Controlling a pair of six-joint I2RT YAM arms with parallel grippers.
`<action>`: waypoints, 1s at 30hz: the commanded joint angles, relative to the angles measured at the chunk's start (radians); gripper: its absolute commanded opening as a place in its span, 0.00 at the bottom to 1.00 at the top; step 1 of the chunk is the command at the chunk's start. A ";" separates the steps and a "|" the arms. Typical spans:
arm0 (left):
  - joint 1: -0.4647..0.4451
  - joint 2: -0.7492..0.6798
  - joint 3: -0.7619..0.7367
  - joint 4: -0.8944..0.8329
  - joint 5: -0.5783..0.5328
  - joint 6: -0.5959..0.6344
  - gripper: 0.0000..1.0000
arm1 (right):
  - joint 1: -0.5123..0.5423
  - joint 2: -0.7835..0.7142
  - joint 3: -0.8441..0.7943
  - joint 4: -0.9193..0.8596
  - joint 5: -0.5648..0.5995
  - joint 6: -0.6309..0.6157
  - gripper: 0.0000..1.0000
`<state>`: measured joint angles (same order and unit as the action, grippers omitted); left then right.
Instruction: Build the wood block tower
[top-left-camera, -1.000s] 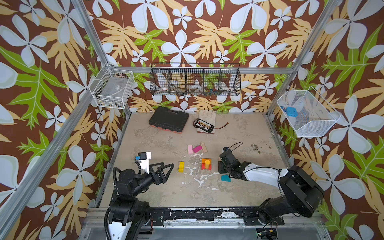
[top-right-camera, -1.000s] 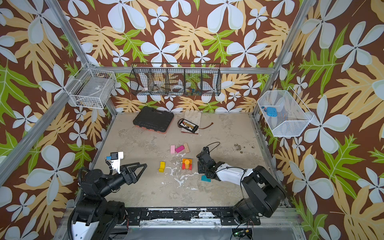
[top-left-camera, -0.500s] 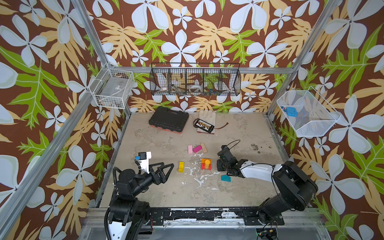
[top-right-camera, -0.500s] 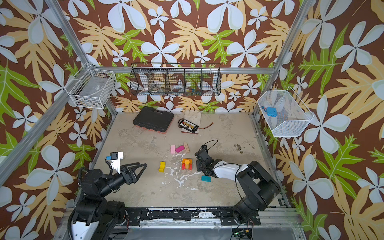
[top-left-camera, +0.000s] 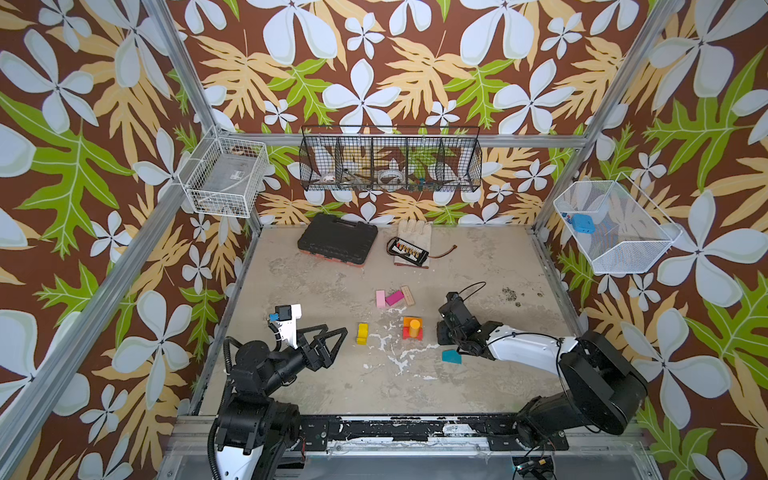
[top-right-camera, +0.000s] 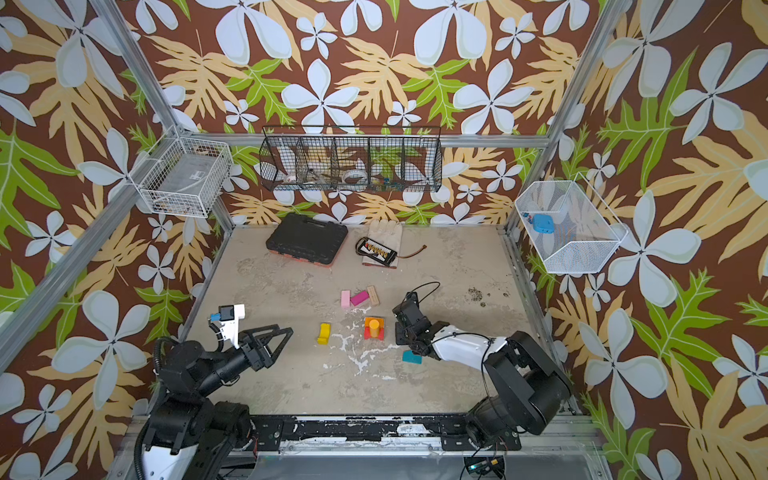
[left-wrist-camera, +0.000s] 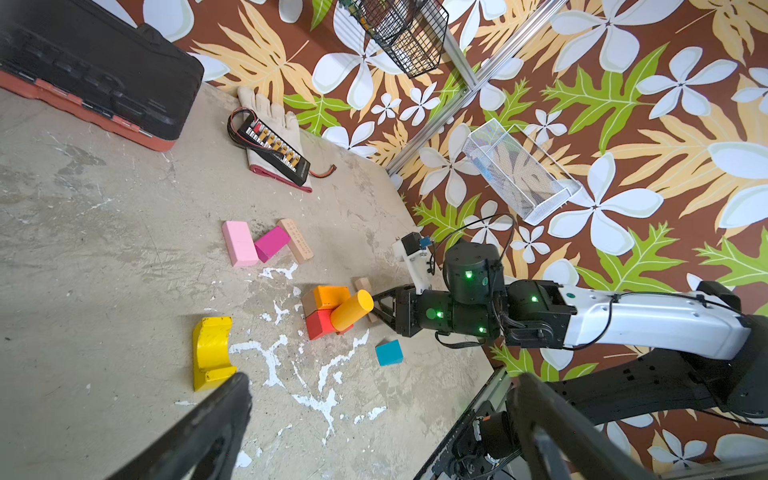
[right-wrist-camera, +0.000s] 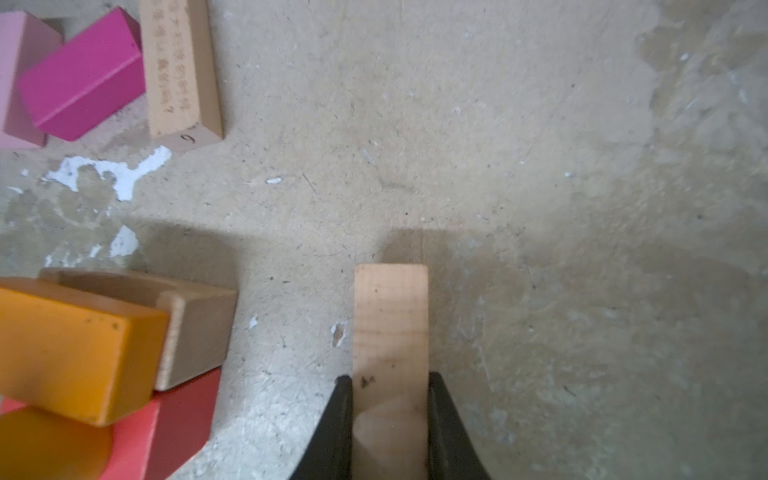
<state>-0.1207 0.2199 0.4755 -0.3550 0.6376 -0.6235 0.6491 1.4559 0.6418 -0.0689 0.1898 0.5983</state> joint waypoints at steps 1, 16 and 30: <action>-0.002 0.006 -0.002 0.021 0.013 0.009 1.00 | 0.014 -0.068 0.009 -0.039 0.007 0.018 0.16; -0.001 0.014 -0.002 0.021 0.013 0.009 1.00 | 0.152 -0.292 0.265 -0.293 -0.139 -0.257 0.05; -0.001 -0.011 -0.003 0.028 0.011 0.006 1.00 | 0.150 -0.223 0.436 -0.238 -0.194 -0.640 0.00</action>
<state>-0.1207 0.2142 0.4713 -0.3542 0.6441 -0.6235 0.7986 1.2179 1.0672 -0.3332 0.0502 0.0372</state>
